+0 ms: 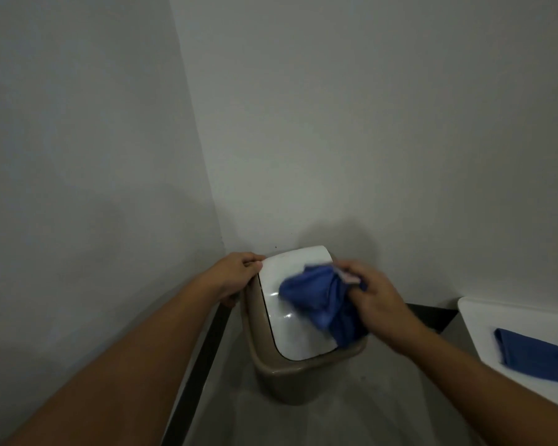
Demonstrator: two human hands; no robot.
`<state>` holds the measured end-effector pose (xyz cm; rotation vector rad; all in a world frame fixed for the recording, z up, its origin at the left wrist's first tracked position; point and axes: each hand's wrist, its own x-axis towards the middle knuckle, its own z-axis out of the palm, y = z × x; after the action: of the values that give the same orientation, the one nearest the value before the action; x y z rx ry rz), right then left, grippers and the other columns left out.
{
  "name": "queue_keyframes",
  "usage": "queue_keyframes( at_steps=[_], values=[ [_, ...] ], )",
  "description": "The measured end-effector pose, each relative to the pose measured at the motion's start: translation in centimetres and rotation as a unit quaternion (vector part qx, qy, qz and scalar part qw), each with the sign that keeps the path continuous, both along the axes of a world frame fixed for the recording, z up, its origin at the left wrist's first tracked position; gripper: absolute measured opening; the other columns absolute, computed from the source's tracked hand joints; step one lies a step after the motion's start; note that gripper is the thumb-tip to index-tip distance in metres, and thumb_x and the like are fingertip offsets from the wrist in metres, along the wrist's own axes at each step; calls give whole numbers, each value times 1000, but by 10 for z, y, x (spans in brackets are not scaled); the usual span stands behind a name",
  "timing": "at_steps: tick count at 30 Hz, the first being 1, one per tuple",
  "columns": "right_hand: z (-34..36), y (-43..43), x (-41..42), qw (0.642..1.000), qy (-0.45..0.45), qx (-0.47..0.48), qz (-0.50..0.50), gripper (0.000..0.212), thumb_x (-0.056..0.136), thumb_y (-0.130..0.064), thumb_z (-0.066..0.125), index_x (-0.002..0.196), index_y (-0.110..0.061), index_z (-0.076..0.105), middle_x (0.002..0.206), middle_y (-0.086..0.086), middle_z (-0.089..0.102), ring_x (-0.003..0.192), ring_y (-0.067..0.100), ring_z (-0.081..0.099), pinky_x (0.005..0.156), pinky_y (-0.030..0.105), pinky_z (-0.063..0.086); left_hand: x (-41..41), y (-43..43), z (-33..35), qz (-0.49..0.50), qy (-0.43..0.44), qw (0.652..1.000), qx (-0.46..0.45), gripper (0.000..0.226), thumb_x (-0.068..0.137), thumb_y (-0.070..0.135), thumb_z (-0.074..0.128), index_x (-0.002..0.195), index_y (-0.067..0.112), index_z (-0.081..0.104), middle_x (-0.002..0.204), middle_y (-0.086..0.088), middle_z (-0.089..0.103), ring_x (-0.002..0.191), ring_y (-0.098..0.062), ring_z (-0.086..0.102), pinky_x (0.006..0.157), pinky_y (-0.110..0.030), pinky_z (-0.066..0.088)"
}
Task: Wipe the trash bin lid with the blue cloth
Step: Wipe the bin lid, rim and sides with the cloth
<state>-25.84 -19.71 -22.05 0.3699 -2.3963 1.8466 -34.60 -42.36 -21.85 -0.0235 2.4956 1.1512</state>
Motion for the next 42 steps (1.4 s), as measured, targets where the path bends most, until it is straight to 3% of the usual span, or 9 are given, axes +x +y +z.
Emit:
queue_keyframes(
  at_steps=[6,10,14,17,20,24,29,32,42],
  values=[
    [9,-24,-36,987,29,78,-135,46,89,-3,45,120,-36,52,112,-7,60,105,13,57,85,4,38,-1,1,-4,19,-3,1000,18,33,94,37,41,126,34,52,118,-3,52,94,-26,50,71,-44,55],
    [-20,-74,-28,943,-37,324,-64,60,92,-13,47,142,-34,20,156,2,15,143,25,4,115,40,-2,-2,1,-6,20,-2,999,33,31,95,32,42,123,31,54,115,-7,55,93,-28,53,67,-42,54],
    [-23,-108,-3,911,-31,409,49,66,91,-20,52,144,-26,13,158,0,-1,142,22,-12,111,41,-16,-8,-3,-13,-5,24,999,48,29,95,16,42,119,16,57,114,-16,63,85,-22,58,56,-25,52],
    [-20,-103,20,947,-70,308,57,58,92,-16,50,141,-29,23,156,2,14,142,23,9,114,33,-3,-12,-6,-20,-17,29,996,77,28,96,17,41,119,16,56,120,-15,61,93,-19,57,71,-25,51],
    [-4,-77,24,990,-62,121,-22,39,91,-5,47,123,-26,50,124,6,56,114,19,53,103,30,40,-9,-6,-23,-16,43,997,62,30,95,31,42,121,25,54,117,-8,61,102,-28,58,75,-44,54],
    [27,-39,-19,977,63,5,-204,43,87,2,44,98,-37,58,92,-15,63,83,-13,58,71,0,40,2,-8,-27,18,68,996,58,46,90,39,49,133,23,46,132,-7,57,109,-24,57,82,-44,53],
    [15,-50,-81,960,-44,208,-182,25,89,-18,42,107,-29,57,95,6,65,87,25,61,81,33,50,14,-1,-26,112,-54,989,77,67,85,58,45,134,14,38,136,-12,46,107,-32,52,62,-41,54],
    [-3,-73,-100,869,-93,467,-137,21,87,-23,38,104,-24,51,108,9,63,99,30,55,88,41,35,22,6,-28,163,-123,967,154,64,85,59,43,126,10,45,124,-16,51,103,-35,52,74,-51,52],
    [-3,-119,-83,928,-15,369,-58,24,89,-15,43,110,-7,52,108,20,65,95,35,58,80,36,43,29,16,-21,204,-119,952,194,29,95,26,36,93,7,58,71,-10,56,63,-25,54,44,-29,45]
  ],
)
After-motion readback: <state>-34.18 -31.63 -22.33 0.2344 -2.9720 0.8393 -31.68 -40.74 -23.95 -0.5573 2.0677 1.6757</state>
